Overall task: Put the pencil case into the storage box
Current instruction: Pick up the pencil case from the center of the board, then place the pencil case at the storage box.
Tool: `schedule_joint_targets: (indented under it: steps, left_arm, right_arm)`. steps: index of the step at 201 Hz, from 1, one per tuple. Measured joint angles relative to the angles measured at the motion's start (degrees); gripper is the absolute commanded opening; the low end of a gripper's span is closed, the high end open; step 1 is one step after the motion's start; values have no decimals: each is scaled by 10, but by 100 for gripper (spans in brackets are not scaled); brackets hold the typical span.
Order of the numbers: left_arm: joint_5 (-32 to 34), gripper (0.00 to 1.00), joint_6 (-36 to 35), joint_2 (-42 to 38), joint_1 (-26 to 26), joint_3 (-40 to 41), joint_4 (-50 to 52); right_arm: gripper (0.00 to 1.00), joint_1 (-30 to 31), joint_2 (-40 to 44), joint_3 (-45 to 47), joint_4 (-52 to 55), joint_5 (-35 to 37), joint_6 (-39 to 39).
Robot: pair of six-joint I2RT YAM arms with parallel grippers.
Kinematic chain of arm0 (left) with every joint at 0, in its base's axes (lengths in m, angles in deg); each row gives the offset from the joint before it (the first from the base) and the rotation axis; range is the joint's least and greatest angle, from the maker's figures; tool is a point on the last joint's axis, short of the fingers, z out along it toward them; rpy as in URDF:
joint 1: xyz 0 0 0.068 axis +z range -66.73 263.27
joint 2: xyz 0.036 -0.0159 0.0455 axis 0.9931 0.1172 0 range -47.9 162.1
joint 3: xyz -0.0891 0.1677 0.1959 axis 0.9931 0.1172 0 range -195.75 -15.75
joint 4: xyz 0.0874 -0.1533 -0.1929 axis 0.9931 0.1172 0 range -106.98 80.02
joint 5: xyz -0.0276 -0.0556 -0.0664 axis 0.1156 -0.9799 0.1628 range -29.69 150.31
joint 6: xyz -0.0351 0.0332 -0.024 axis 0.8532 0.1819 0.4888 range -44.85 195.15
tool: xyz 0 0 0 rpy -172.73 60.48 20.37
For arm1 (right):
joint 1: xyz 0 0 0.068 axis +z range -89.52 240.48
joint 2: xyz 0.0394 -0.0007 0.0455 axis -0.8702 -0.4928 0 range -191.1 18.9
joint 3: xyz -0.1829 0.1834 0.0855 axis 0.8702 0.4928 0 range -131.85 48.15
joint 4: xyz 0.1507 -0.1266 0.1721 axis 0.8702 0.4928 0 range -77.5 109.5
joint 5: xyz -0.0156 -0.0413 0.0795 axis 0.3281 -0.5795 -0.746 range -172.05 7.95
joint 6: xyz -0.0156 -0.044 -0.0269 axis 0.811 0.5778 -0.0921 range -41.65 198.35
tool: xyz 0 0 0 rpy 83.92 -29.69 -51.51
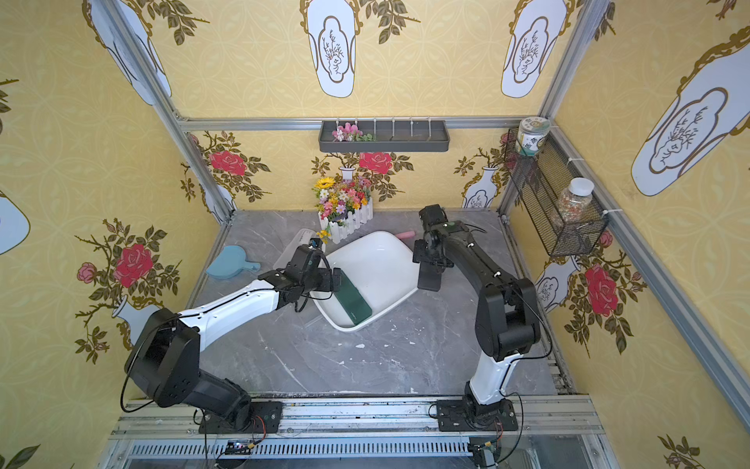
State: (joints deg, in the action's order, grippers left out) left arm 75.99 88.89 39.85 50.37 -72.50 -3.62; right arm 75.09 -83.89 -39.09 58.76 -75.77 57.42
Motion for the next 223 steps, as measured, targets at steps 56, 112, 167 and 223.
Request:
schedule_joint_targets:
  steps: [56,112,167,223]
  left_arm:
    - [0,100,-2,1,0,0,0]
    - [5,100,-2,5,1,3,0]
    - [19,100,-2,-6,1,7,0]
    - [54,100,9,-33,11,19,0]
  right_arm:
    - [78,52,-59,-83,22,3,2]
    - [78,100,-108,-145,36,15,2]
    - [78,160,-173,-198,33,17,14]
    - [78,193,-210,-204,31,16,28]
